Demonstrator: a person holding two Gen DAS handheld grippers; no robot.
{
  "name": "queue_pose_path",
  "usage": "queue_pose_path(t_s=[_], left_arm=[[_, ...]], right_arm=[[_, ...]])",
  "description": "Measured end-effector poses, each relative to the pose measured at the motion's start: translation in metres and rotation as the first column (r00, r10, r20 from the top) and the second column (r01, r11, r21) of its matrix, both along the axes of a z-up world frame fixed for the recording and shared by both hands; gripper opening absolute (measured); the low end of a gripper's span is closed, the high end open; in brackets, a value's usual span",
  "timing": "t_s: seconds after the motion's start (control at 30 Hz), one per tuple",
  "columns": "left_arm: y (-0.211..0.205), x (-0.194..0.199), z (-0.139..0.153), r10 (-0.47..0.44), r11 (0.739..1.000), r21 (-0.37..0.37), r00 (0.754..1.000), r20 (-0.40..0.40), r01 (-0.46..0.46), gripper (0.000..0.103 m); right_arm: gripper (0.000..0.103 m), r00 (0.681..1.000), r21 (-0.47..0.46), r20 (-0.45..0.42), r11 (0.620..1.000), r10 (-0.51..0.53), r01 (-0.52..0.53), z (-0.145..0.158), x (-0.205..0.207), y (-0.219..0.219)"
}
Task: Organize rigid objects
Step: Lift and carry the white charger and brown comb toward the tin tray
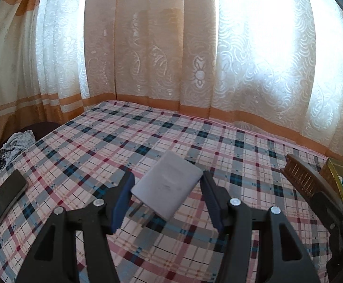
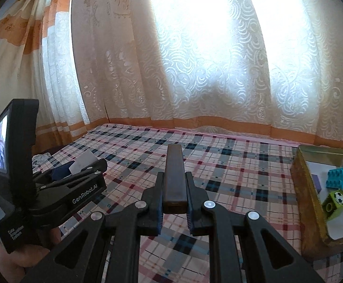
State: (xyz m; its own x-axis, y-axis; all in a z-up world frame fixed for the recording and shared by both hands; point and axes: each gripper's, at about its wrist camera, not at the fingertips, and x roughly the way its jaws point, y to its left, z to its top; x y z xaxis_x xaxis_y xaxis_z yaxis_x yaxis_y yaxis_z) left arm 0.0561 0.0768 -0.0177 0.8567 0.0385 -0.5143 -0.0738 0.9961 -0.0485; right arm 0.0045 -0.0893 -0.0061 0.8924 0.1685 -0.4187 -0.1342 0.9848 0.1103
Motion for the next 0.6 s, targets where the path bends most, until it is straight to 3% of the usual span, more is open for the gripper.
queue_pose_path(t_s=[0.6], left_arm=[[-0.028,-0.015,0.0,-0.026,0.999,-0.025,1.0,-0.004,0.026,0.057]], right_arm=[[0.017,0.997,-0.045,0.065,0.998,-0.037,0.04,0.009,-0.03,-0.022]])
